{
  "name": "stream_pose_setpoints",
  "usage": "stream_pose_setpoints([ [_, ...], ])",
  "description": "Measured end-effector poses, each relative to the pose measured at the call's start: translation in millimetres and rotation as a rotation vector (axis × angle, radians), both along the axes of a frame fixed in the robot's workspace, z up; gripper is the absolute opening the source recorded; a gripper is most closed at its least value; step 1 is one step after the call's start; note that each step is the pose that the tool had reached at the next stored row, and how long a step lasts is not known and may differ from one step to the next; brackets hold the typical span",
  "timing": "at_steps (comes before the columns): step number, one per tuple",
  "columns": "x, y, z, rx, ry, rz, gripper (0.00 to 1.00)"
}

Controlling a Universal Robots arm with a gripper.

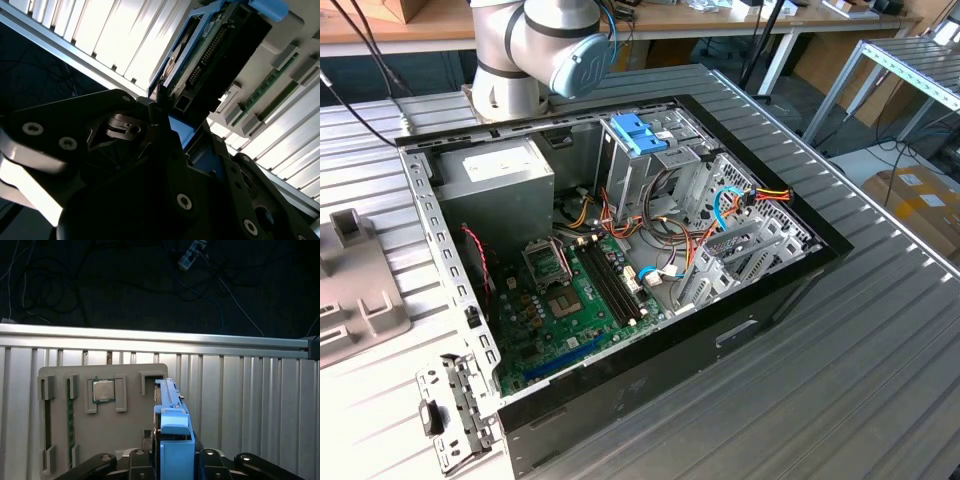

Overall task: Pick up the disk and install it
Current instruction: 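Pick up the disk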

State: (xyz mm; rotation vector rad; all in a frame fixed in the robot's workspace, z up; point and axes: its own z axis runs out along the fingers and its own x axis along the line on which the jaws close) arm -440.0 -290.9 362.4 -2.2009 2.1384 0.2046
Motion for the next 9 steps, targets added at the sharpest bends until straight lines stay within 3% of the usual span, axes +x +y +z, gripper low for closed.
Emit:
stream_pose_setpoints([
  [9,0.0,0.0,18.0,0.0085,0.0,0.0,0.37],
])
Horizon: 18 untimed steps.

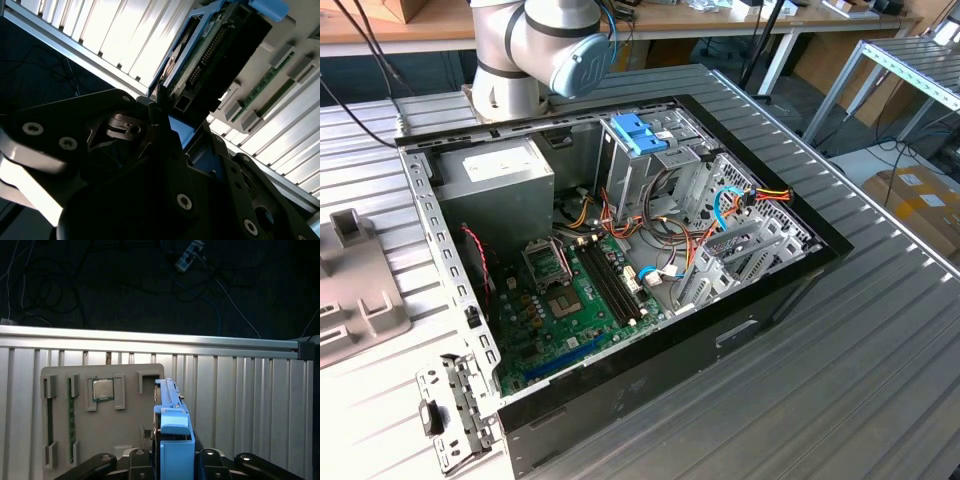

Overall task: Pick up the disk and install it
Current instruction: 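Pick up the disk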

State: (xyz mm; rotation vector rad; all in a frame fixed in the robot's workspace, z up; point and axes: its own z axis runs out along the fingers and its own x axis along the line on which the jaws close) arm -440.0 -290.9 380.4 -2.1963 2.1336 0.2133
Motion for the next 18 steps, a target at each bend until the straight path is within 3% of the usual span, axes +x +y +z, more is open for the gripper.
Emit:
stream_pose_setpoints([
  [18,0.0,0.0,37.0,0.0124,0.0001,0.0,0.37],
])
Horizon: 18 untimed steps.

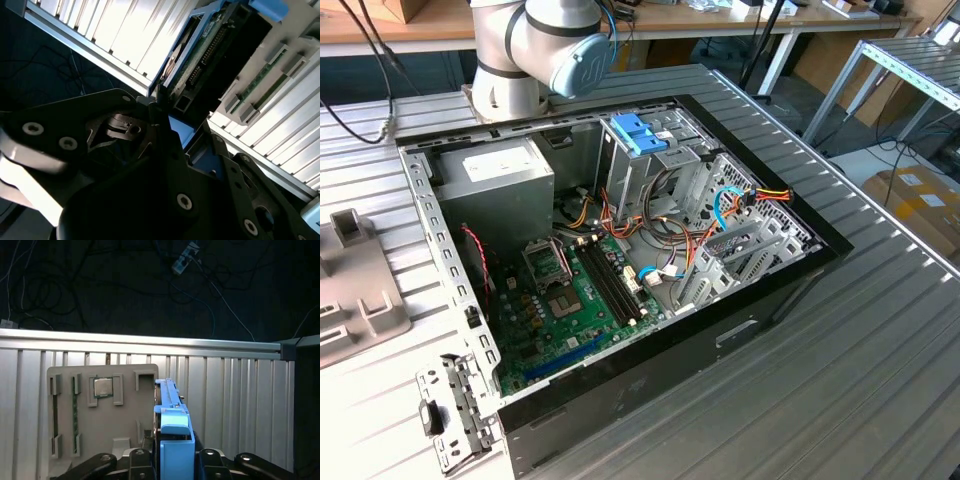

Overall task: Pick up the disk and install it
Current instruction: 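Pick up the disk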

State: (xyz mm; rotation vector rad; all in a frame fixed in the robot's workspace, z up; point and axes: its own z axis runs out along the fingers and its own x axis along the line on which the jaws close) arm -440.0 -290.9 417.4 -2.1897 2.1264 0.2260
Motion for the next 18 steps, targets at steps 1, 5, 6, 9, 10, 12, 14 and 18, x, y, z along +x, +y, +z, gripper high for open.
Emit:
stream_pose_setpoints([
  [1,0.0,0.0,2.4,0.0006,-0.0001,0.0,0.37],
  [5,0.0,0.0,10.8,0.0029,-0.0001,0.0,0.37],
  [6,0.0,0.0,12.7,0.0033,0.0,0.0,0.37],
  [9,0.0,0.0,21.8,0.0055,-0.0001,0.0,0.37],
  [10,0.0,0.0,25.9,0.0062,0.0,0.0,0.37],
  [12,0.0,0.0,33.4,0.0076,-0.0001,0.0,0.37],
  [14,0.0,0.0,37.5,0.0078,0.0,0.0,0.37],
  [18,0.0,0.0,45.6,0.0079,-0.0001,0.0,0.37],
])
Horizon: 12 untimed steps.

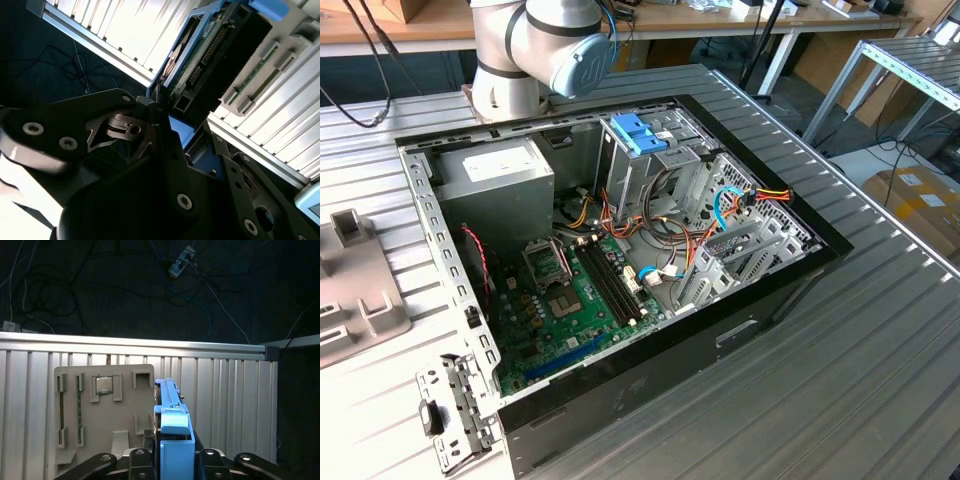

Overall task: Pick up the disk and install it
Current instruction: 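Pick up the disk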

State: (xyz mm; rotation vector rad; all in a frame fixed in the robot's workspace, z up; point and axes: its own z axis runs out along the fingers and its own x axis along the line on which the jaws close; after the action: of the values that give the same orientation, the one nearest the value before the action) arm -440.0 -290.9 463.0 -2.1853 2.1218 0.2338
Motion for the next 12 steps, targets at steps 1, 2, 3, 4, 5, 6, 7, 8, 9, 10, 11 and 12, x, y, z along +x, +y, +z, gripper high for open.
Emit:
stream_pose_setpoints([
  [1,0.0,0.0,2.4,0.0,0.0001,0.0,0.37],
  [2,0.0,0.0,4.7,0.0002,0.0001,0.0,0.37],
  [3,0.0,0.0,8.6,0.0005,0.0001,0.0,0.37],
  [4,0.0,0.0,11.6,0.0008,0.0,0.0,0.37],
  [5,0.0,0.0,14.1,0.0009,0.0,0.0,0.37],
  [6,0.0,0.0,15.6,0.0009,0.0001,0.0,0.37],
  [7,0.0,0.0,17.2,0.0011,0.0001,0.0,0.37],
  [8,0.0,0.0,17.9,0.0011,0.0001,0.0,0.37],
  [9,0.0,0.0,19.2,0.0011,0.0001,0.0,0.37],
  [10,0.0,0.0,19.3,0.0012,-0.0001,0.0,0.37],
  [11,0.0,0.0,19.4,0.0012,0.0,0.0,0.37],
  [12,0.0,0.0,19.5,0.0011,0.0001,0.0,0.37],
])
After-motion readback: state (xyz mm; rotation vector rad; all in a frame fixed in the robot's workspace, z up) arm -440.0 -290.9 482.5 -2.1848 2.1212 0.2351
